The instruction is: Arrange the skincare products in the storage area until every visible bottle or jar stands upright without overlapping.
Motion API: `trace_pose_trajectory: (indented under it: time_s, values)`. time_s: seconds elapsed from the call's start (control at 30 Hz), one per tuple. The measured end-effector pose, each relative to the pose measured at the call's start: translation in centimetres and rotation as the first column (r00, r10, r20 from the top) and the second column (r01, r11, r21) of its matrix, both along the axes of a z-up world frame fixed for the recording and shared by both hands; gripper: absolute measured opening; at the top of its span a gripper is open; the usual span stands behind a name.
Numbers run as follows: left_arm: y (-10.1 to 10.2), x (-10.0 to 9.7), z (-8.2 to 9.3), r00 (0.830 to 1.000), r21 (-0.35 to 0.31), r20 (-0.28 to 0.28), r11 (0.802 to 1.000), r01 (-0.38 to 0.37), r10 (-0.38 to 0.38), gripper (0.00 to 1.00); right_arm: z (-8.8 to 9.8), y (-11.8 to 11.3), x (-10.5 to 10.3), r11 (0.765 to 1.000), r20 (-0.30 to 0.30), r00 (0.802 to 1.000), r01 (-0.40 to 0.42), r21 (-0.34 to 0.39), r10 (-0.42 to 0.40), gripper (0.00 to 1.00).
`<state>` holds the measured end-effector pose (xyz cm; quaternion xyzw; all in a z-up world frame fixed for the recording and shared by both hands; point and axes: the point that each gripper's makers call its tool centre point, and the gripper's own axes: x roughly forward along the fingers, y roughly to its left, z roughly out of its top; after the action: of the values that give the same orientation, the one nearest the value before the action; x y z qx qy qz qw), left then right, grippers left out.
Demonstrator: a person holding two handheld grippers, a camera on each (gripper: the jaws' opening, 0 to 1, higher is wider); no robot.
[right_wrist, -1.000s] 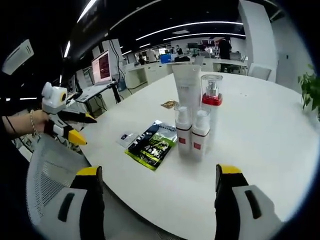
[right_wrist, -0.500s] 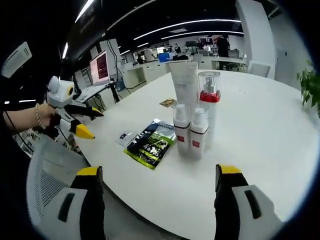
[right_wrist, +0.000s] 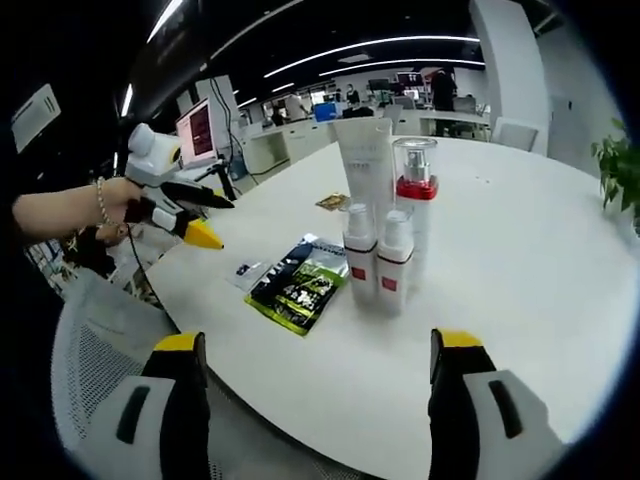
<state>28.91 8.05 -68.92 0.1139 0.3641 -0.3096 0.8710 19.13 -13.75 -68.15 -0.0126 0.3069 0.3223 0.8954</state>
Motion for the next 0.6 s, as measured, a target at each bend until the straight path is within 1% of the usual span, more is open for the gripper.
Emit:
trace_pose_trajectory:
  time_s: [0.23, 0.3, 0.6]
  values:
    - [-0.4, 2.9, -0.3, 0.999, 0.034, 0.002, 0.999, 0.035, -0.036, 0.87, -0.3, -0.3, 0.1, 1.0, -0.009, 1.0, 0.01, -0.011, -0.01, 0.92]
    - [-0.4, 4.4, -0.5, 0.999, 0.043, 0.004, 0.998, 0.046, -0.047, 0.87, -0.4, -0.4, 0.1, 1.0, -0.011, 1.0, 0.013, -0.014, -0.013, 0.92]
    - [-0.7, 7.9, -1.2, 0.997, 0.08, -0.002, 0.994, 0.075, -0.075, 0.86, -0.6, -0.7, 0.1, 0.999, -0.026, 0.999, 0.031, -0.02, -0.032, 0.92]
